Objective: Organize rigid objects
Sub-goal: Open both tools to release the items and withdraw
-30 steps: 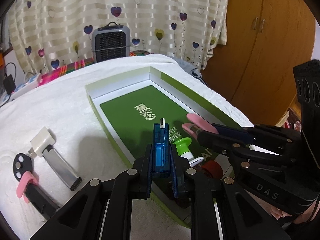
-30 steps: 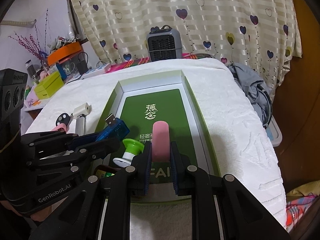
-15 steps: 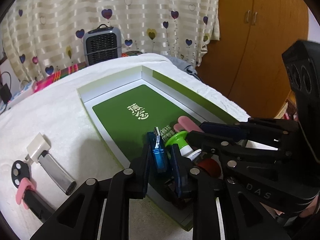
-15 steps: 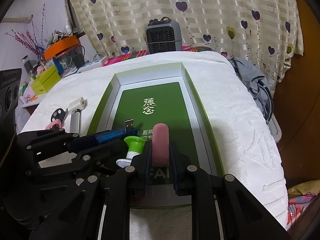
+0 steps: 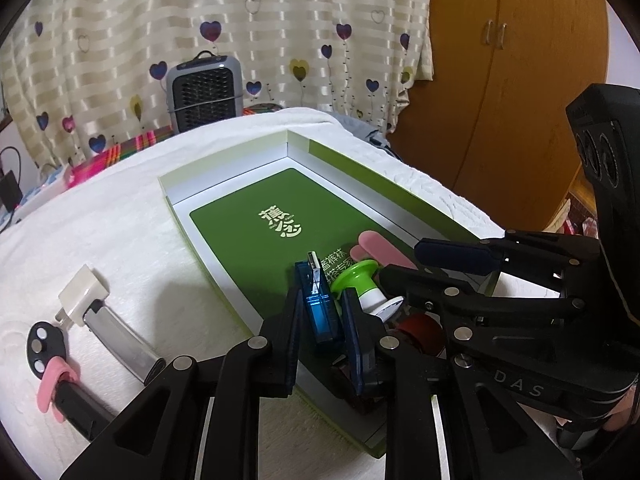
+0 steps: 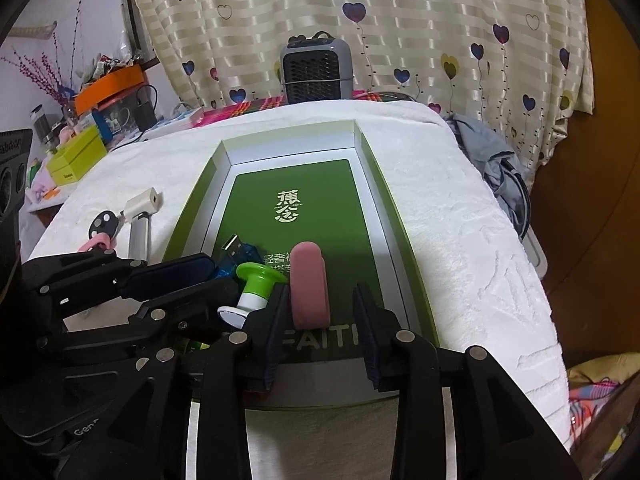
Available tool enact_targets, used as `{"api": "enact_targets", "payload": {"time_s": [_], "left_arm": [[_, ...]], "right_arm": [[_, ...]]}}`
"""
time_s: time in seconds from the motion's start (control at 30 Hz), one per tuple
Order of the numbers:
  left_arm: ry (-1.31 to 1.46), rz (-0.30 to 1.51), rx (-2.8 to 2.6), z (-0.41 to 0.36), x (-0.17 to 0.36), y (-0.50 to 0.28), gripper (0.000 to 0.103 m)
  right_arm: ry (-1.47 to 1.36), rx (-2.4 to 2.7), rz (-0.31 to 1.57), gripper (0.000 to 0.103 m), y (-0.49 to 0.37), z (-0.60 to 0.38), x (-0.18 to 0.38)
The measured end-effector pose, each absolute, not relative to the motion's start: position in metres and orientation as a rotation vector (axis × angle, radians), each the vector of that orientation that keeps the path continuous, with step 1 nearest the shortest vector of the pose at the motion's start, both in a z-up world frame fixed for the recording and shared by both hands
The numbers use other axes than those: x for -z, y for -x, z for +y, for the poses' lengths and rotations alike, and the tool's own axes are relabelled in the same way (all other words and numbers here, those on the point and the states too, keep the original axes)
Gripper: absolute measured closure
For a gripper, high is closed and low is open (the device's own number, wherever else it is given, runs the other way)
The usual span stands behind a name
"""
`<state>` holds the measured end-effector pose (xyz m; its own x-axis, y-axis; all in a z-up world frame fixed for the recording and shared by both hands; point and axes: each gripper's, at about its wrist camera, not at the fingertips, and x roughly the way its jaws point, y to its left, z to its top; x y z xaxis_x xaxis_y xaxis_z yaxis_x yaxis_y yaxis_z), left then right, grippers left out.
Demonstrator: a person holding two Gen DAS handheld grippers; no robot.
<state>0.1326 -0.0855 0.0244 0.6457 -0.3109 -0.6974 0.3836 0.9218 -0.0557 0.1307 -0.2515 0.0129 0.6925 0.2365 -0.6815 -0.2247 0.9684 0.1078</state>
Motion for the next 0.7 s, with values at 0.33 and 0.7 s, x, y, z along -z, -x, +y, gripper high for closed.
{"api": "enact_targets", "payload": {"time_s": [0.33,0.7], "left_arm": [[-0.094,0.736,0.370,-0.082,-0.036,-0.117,0.083],[-0.066,0.709,0.329,-0.068,-0.047,-0.091,0.083]], "right_arm": [[-0.007,-0.262,0.749,0.065,-0.119,-0.250,-0.021],[0.012,-0.291,0.703,0.056,-0.095,-0.239,-0.039]]}}
